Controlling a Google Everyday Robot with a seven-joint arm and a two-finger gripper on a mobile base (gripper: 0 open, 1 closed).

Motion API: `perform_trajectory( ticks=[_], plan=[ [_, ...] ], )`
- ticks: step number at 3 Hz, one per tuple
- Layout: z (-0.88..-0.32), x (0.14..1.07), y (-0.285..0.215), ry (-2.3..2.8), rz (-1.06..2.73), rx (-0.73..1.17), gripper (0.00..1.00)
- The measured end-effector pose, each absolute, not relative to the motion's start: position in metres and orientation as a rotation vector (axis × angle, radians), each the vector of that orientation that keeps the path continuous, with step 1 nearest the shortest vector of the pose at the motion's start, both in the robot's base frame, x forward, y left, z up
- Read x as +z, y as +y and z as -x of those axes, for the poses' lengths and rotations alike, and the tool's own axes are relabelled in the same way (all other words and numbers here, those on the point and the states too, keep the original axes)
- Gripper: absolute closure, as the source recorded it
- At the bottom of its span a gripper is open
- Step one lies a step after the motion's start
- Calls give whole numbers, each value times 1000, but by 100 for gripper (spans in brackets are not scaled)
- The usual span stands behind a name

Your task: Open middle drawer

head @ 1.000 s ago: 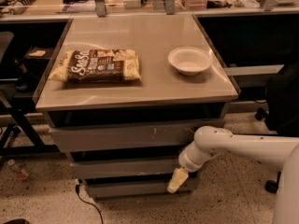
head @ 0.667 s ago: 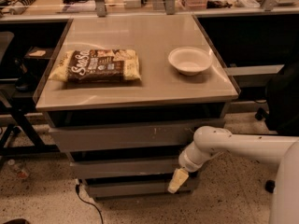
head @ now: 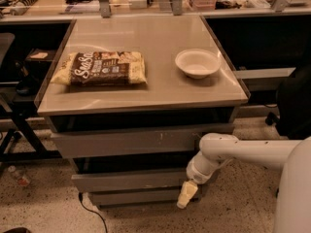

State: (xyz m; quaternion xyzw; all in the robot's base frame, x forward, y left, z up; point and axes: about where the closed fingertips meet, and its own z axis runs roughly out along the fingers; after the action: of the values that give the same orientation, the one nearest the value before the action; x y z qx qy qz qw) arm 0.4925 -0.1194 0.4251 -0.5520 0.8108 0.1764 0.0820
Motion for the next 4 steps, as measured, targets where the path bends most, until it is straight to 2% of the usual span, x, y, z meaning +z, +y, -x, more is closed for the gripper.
perform_trajectory(
  ticks=[1,2,4],
  plan=[
    [-458,442,-138,2497,1615,570,0],
    [-396,469,-163,2580,1579,606,0],
    [-404,469,-157,2547,1593,610,0]
  ],
)
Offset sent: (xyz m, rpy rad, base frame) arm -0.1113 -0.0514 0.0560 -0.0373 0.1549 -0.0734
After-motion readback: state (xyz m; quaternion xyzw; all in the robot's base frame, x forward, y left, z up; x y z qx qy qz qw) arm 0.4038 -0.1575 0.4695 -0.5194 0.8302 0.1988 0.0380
